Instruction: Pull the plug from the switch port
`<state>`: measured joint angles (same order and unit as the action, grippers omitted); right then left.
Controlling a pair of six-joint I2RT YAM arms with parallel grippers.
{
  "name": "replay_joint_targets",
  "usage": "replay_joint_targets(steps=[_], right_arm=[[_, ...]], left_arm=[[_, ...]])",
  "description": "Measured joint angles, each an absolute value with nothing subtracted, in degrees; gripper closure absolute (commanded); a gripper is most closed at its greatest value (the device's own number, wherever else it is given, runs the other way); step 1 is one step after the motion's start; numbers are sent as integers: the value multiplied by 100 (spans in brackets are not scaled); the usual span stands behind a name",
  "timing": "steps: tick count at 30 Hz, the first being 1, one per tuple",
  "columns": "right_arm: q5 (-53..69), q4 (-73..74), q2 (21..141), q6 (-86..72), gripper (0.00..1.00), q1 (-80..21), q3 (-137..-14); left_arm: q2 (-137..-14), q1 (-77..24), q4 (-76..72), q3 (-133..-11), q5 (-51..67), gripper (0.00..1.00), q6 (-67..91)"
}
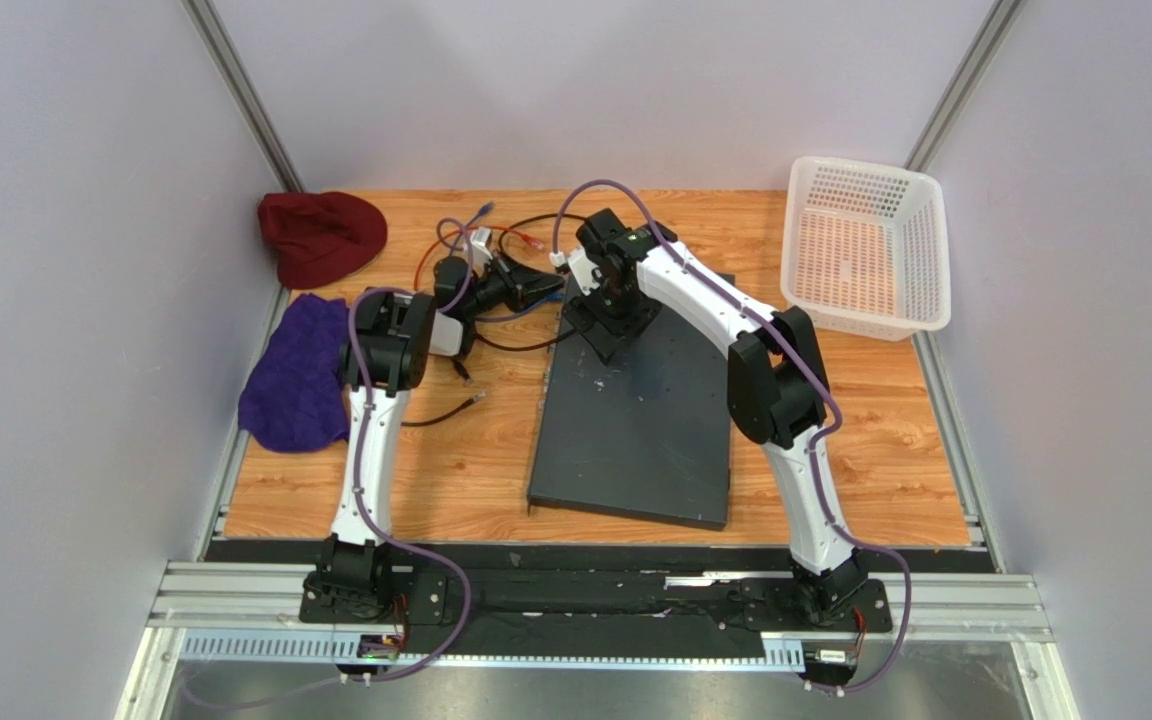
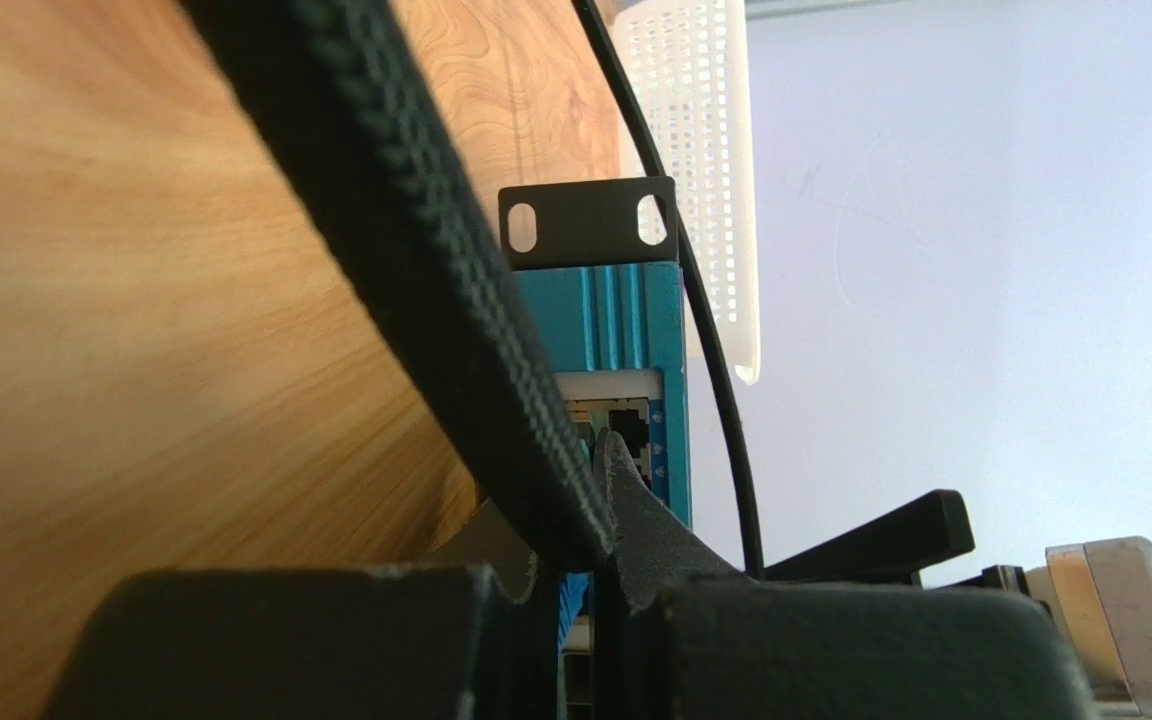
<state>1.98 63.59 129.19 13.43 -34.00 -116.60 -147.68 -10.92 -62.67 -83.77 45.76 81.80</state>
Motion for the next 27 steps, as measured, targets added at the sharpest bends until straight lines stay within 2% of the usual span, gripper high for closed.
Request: replay_joint_targets(steps=[3,8,13,19,27], right_arm=[[202,6329,12919,1347,21,-3411,-11631],[196,6322,12934,1358,21,-3406,-11620],[215,6329,12938,1358,21,-3413,-11620],[204,6322,12951,1358,21,-3422,-11620],[202,6335,12954,1358,21,-3420,-11631]], left_arm=[[-14733,-1037,-6014,-8425,4650,100,8171],[-14853,-1007,-4692,-9164,5317,100,7819],[-14752,-1026,-5155,-8820,5105,100,7874],[-14805,-1000,-4521,-9172,5339,100,7745],[-14857,-913,-4718,-9157,5387,100,7852]])
